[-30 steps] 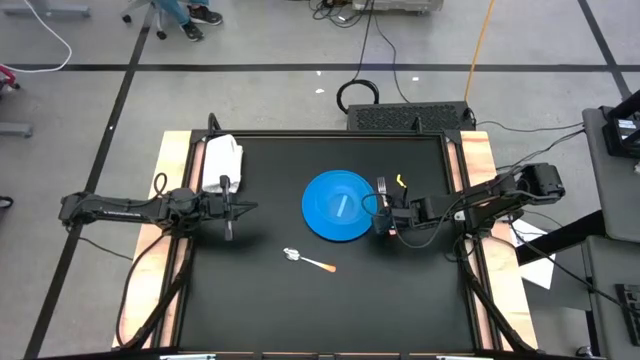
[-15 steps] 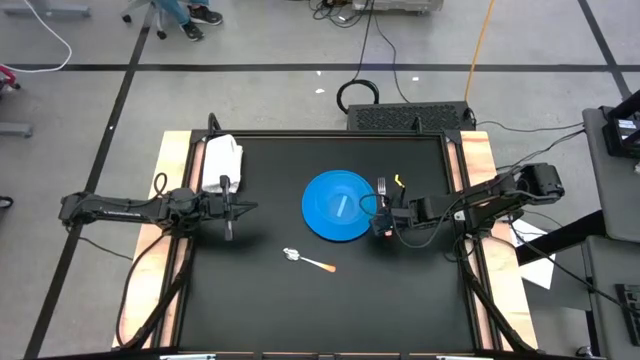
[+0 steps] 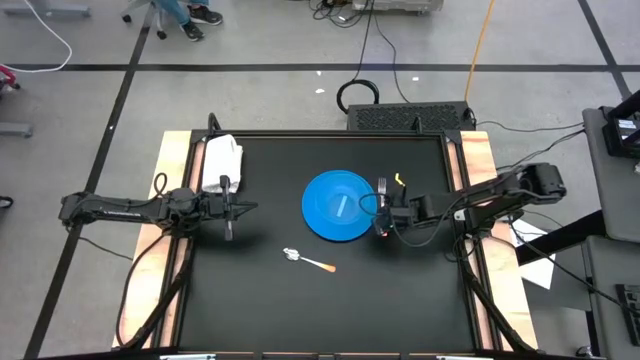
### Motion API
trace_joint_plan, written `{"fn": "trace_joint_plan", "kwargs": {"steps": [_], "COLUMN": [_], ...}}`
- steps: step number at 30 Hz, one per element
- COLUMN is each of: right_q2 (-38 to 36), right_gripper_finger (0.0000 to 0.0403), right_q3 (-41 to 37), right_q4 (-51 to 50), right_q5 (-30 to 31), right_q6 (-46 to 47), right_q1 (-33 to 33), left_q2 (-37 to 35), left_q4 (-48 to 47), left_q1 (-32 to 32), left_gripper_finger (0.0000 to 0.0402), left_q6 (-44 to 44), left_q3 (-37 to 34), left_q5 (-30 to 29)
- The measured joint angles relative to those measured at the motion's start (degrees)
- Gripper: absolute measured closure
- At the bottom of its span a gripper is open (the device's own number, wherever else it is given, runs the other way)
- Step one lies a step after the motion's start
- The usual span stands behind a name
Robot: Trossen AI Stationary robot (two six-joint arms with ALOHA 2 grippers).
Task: Set table place
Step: Put the orange spoon into the blue bowl
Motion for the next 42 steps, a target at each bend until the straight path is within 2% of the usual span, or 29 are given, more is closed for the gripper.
{"fn": "trace_joint_plan", "kwargs": {"steps": [10,17,25,28,33,38,42], "right_q2": [-9.2,-17.6,-24.3,-26.0,-28.3,-30.6,-31.8], "right_gripper_finger": [0.0151,0.0162,0.0246,0.0295,0.0387,0.0389,0.04], "right_q3": [0.1,0.1,0.1,0.1,0.1,0.1,-0.6], "right_q4": [-0.2,1.3,1.6,1.5,1.7,4.3,8.1], "right_q5": [3.3,5.0,7.9,8.7,13.5,14.5,18.6], "right_q6": [-1.6,-12.7,-22.1,-26.7,-33.7,-42.1,-49.9], "right_q1": [0.0,1.6,4.5,6.0,9.2,13.2,17.9], "left_q2": [0.0,0.0,0.0,0.0,0.0,0.0,0.0], "left_q4": [0.0,0.0,0.1,0.0,-0.1,-0.1,-0.1], "left_q1": [0.0,0.0,0.0,0.0,0.0,0.0,0.0], "left_gripper_finger": [0.0382,0.0382,0.0382,0.0382,0.0382,0.0382,0.0382], "left_q6": [-0.2,-0.8,-1.3,-2.1,-5.6,-5.7,-5.6], "left_q3": [0.0,0.0,0.0,0.0,0.0,0.0,0.0], "left_q5": [0.0,0.0,0.0,0.0,0.0,-0.1,-0.1]}}
